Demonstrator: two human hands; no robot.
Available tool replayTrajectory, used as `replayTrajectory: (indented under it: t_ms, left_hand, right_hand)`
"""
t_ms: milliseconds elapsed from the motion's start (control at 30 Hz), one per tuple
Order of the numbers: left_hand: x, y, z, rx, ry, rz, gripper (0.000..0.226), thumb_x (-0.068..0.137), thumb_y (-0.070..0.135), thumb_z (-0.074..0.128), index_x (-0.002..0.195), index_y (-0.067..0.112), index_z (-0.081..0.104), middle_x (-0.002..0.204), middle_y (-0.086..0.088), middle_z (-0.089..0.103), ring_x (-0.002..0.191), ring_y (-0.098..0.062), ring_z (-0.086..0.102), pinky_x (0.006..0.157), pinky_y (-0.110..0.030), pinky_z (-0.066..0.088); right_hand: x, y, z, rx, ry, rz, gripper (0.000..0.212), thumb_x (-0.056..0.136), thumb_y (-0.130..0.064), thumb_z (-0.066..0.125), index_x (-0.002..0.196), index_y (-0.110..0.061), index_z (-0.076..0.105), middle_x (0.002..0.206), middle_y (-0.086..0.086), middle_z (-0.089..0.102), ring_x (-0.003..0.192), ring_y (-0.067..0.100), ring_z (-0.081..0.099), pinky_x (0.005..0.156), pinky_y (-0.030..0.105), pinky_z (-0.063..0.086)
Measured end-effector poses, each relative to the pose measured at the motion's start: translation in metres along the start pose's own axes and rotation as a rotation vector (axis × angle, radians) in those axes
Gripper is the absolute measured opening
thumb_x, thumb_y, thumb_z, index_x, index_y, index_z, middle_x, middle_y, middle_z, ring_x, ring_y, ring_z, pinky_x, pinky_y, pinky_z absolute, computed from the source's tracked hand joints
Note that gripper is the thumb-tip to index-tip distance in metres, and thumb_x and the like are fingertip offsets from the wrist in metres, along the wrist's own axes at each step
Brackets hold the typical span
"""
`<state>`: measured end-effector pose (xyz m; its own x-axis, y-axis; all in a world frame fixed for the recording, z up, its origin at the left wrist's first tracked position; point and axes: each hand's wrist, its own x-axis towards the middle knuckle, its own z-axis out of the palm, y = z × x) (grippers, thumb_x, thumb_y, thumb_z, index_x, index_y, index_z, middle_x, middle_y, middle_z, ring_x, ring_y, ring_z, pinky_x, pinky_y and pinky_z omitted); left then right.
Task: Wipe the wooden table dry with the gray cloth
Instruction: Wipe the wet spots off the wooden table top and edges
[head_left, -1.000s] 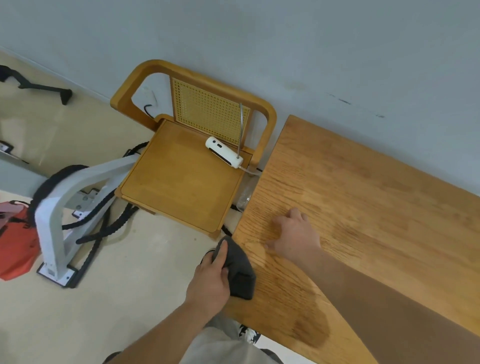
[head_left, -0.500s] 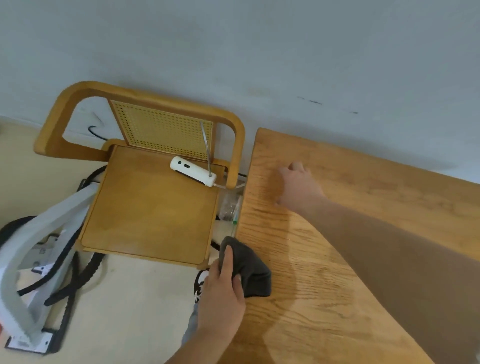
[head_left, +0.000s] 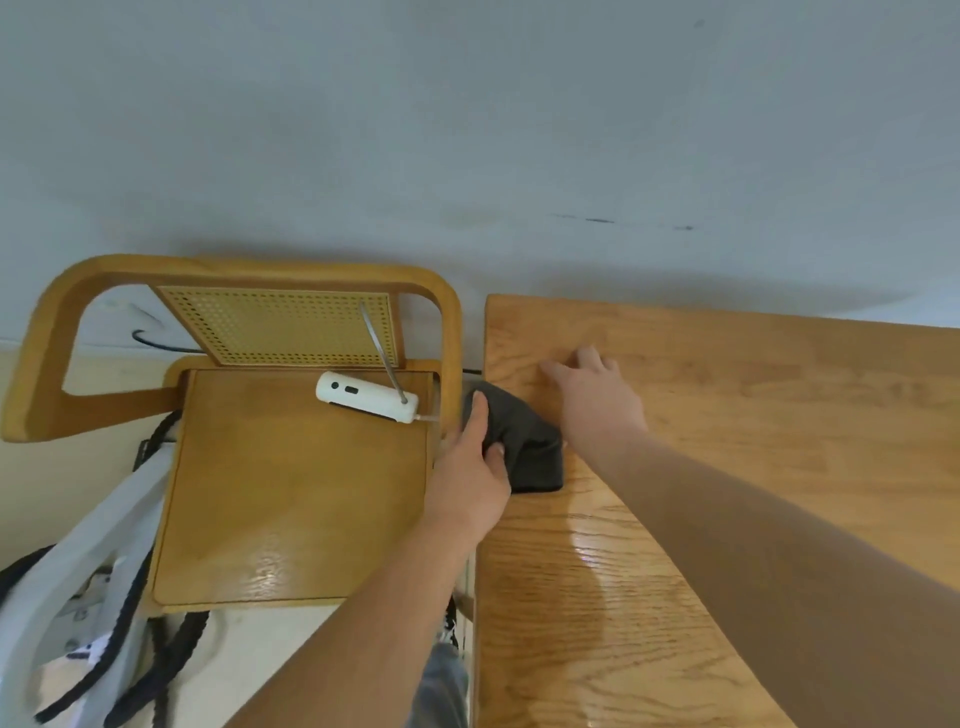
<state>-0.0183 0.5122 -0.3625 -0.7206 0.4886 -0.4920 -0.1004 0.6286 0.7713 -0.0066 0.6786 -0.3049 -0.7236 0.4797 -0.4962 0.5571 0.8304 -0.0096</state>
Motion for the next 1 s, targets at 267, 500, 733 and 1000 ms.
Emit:
replayTrajectory:
  t_ms: [267,500,733,1000]
  left_hand:
    - [-0.042,-0.015,0.012,0.206,-0.024,0.032,0.073,0.106,0.034,0.050,0.161,0.046,0.004,0.171,-0.002,0.008,0.154,-0.024,0.027,0.116,-0.037,0.043]
    - [0.065,0.031,-0.019,0.288,-0.099,0.097,0.072,0.105,0.023,0.048,0.163,0.035,0.008,0.167,-0.008,0.013,0.138,-0.031,0.046,0.109,-0.037,0.045]
    - [0.057,0.026,-0.013,0.119,-0.024,0.095,0.073,0.106,0.026,0.048,0.162,0.044,0.005,0.166,0.001,0.018,0.140,-0.025,0.045,0.112,-0.035,0.044]
    - [0.050,0.027,-0.029,0.362,-0.174,0.109,0.075,0.106,0.028,0.047,0.163,0.035,-0.003,0.165,-0.006,0.015,0.138,-0.027,0.044,0.110,-0.037,0.046]
  right_hand:
    - [0.003,-0.003,-0.005,0.016,-0.099,0.013,0.104,0.076,-0.018,0.089,0.160,-0.032,0.030,0.161,0.010,0.025,0.150,0.036,0.023,0.105,0.055,0.048]
    - [0.010,0.000,-0.003,-0.002,-0.042,0.003,0.089,0.085,-0.014,0.081,0.157,-0.034,0.033,0.157,0.009,0.031,0.145,0.035,0.029,0.101,0.050,0.053]
    - [0.008,0.004,-0.005,-0.002,-0.075,-0.005,0.097,0.081,-0.024,0.086,0.159,-0.035,0.030,0.160,0.005,0.029,0.148,0.032,0.027,0.105,0.048,0.052]
    - [0.012,0.010,-0.007,0.045,-0.020,-0.016,0.089,0.082,-0.019,0.084,0.155,-0.040,0.037,0.159,0.000,0.031,0.146,0.028,0.030,0.100,0.044,0.055]
